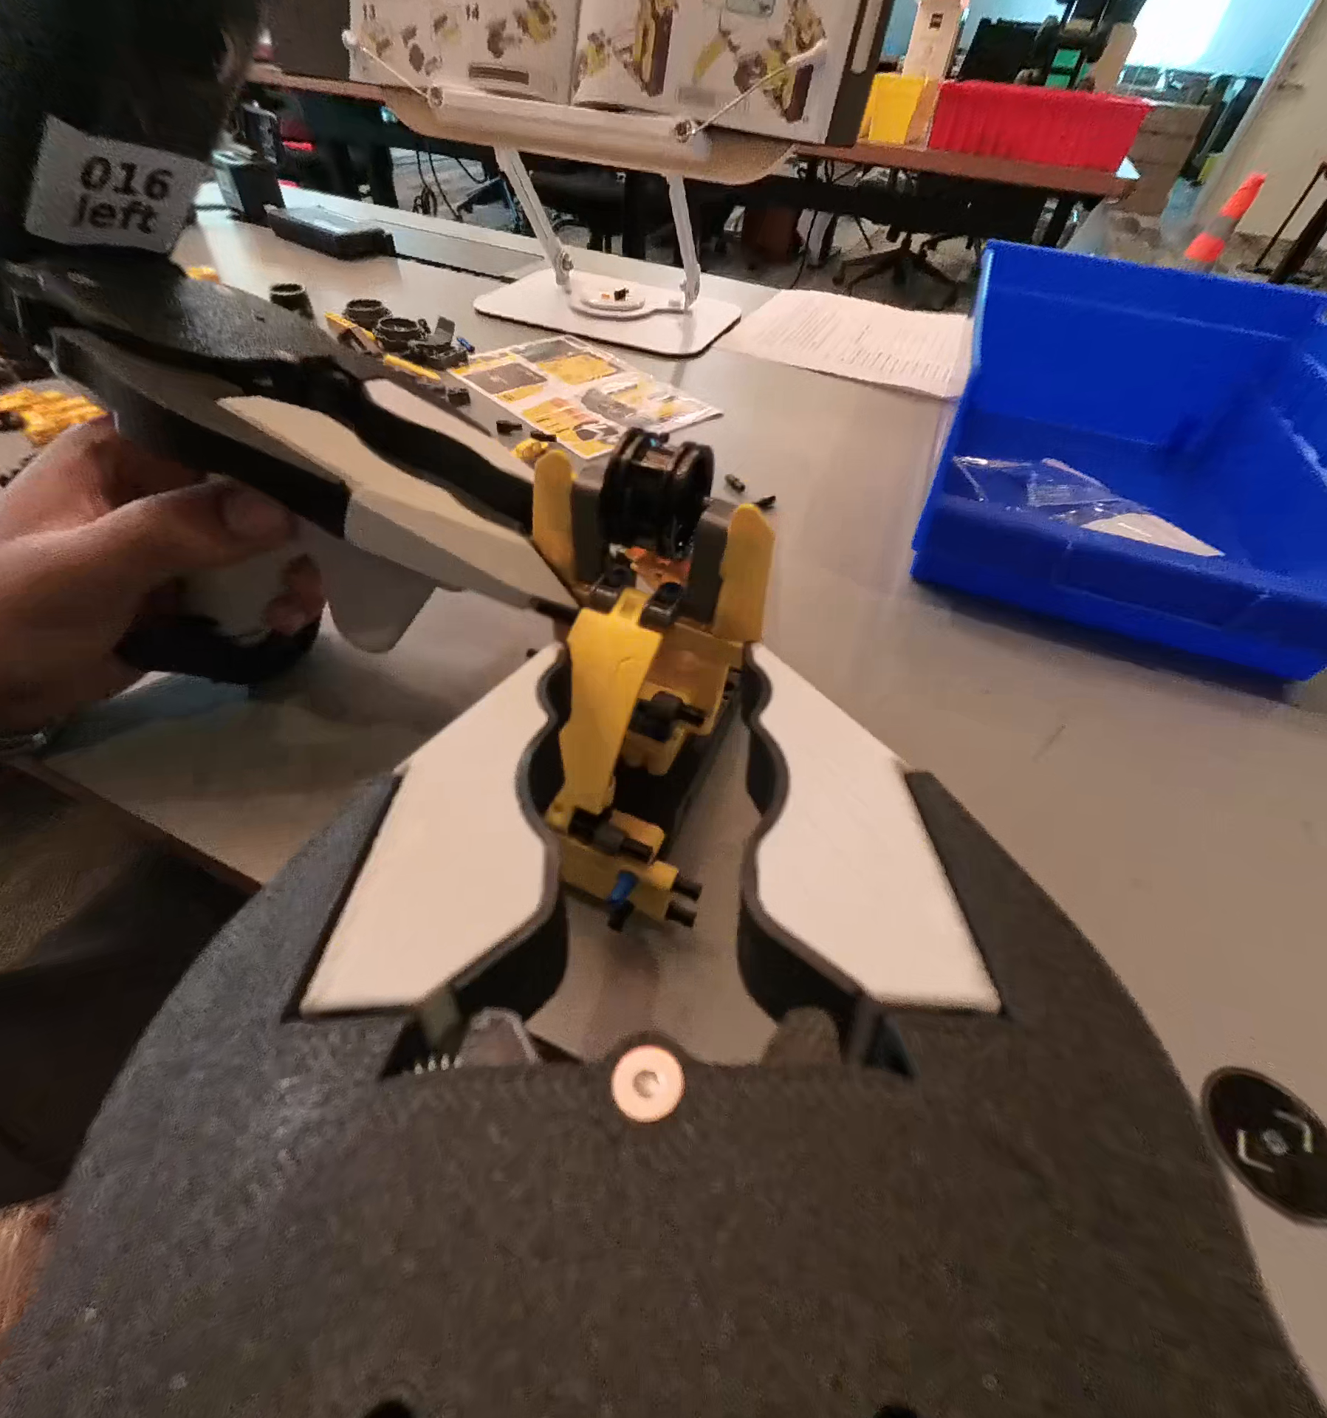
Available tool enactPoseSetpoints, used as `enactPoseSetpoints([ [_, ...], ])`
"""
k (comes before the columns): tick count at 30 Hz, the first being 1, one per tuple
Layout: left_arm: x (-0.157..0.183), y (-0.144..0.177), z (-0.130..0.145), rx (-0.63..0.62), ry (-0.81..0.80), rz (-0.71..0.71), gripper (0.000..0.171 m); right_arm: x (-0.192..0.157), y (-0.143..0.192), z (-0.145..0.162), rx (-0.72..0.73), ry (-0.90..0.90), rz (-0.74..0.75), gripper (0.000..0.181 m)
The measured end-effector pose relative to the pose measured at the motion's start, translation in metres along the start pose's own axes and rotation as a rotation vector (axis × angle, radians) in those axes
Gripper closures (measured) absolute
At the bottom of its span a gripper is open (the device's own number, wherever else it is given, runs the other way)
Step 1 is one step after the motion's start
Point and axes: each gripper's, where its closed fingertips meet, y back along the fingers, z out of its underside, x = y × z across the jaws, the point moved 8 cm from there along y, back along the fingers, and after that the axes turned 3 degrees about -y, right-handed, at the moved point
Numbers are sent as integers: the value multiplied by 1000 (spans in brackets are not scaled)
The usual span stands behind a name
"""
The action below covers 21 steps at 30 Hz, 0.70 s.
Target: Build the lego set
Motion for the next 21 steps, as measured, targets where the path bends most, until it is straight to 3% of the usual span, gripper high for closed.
enactPoseSetpoints([
  [4, -3, 11, -2, 77, 11, -2, 133, -7, 22, 14, 64, -2, 66, 117],
  [7, -6, 14, -3, 98, 37, -4, 132, -25, 29, 34, 118, -76, 48, 80],
  [8, -7, 14, -3, 102, 45, -13, 132, -31, 26, 40, 117, -82, 47, 75],
  [11, -8, 14, -3, 105, 52, -26, 132, -38, 9, 50, 84, -39, 98, 75],
  [15, -7, 13, -2, 97, 42, -29, 132, -36, -9, 52, 0, -50, 60, 75],
  [19, -3, 10, -1, 71, 20, 4, 133, -28, -18, 51, -91, -28, 42, 97],
  [21, -2, 9, -1, 64, 13, 4, 133, -25, -18, 50, -99, -40, 28, 99],
])
